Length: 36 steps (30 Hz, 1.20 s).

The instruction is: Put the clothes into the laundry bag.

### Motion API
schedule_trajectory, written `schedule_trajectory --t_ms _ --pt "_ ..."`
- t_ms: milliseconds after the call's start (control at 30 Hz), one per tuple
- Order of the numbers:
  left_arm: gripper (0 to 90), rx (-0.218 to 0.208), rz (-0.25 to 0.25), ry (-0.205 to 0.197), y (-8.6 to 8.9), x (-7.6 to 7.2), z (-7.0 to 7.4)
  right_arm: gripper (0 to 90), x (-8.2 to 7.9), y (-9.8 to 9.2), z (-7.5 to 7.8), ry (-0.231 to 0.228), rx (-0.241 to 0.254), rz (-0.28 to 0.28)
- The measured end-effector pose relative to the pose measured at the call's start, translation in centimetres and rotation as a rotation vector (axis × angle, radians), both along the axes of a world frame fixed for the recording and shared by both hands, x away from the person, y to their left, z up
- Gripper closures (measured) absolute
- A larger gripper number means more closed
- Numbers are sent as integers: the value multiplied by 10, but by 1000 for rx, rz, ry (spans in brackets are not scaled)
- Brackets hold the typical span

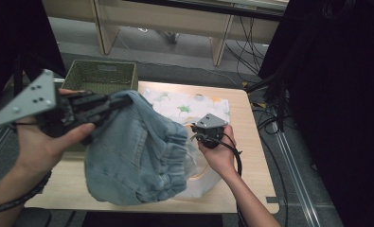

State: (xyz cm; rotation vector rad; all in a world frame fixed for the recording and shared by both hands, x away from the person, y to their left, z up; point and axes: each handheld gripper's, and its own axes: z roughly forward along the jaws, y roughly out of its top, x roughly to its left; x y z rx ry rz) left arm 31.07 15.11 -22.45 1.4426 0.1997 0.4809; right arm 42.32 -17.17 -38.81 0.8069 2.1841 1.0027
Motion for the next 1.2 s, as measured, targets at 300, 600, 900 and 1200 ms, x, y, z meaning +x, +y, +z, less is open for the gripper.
schedule_trajectory --t_ms 300,600,900,1200 --pt "864 101 -12 46 -31 12 -30 897 0 -1 0 16 17 -4" --pt "863 184 114 20 -37 26 -46 898 1 1 -2 33 27 2" --pt "863 268 153 31 -48 33 -65 900 0 5 -5 48 35 2" --pt "863 267 132 49 -57 36 -71 900 0 4 -4 35 55 5"
